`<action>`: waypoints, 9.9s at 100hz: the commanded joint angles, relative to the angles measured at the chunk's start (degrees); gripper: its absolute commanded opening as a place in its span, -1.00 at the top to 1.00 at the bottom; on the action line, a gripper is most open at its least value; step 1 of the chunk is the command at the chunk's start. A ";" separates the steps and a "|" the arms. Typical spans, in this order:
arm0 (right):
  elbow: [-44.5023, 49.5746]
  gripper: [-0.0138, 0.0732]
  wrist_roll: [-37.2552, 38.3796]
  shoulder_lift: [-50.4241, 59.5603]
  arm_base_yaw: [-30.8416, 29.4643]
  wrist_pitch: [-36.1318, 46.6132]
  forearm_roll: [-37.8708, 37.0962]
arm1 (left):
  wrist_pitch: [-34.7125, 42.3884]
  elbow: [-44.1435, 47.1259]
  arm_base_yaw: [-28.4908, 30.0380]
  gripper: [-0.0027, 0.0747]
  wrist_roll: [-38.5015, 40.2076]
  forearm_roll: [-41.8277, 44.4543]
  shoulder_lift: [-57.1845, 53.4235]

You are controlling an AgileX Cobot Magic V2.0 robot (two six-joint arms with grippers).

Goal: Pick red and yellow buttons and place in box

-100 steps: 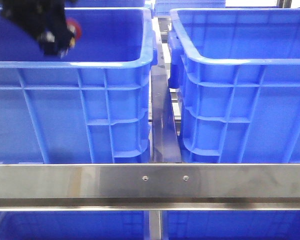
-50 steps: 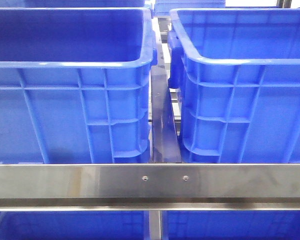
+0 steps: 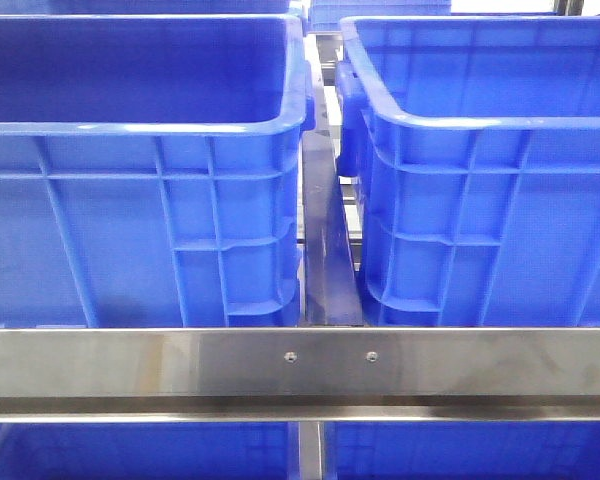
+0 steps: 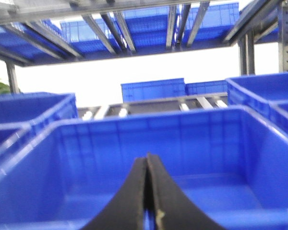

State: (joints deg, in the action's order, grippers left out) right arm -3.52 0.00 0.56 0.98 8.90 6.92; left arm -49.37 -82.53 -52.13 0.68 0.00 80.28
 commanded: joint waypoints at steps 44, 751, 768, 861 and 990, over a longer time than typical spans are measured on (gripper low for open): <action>-40.87 0.84 1.57 -20.26 -0.14 -42.53 9.59 | 3.21 -1.91 -0.52 0.98 -0.13 0.00 -2.13; -73.17 -0.54 -68.93 -109.28 10.04 5.85 73.11 | 11.37 37.47 41.67 0.98 8.10 2.29 -47.39; -73.00 -0.54 -68.93 -105.83 10.04 5.85 73.11 | 11.37 37.47 41.67 0.98 8.10 2.29 -47.39; -44.19 -0.54 -71.55 -60.30 10.04 -4.07 73.11 | 10.87 37.47 41.67 0.98 8.10 2.19 -47.39; -27.57 0.84 -71.55 -32.21 10.04 -5.30 73.11 | 11.44 37.47 41.67 0.88 8.00 2.41 -47.39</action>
State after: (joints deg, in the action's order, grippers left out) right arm -29.77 -70.73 -31.81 11.04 3.50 80.74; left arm -42.32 -43.48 -10.80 8.31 2.23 32.78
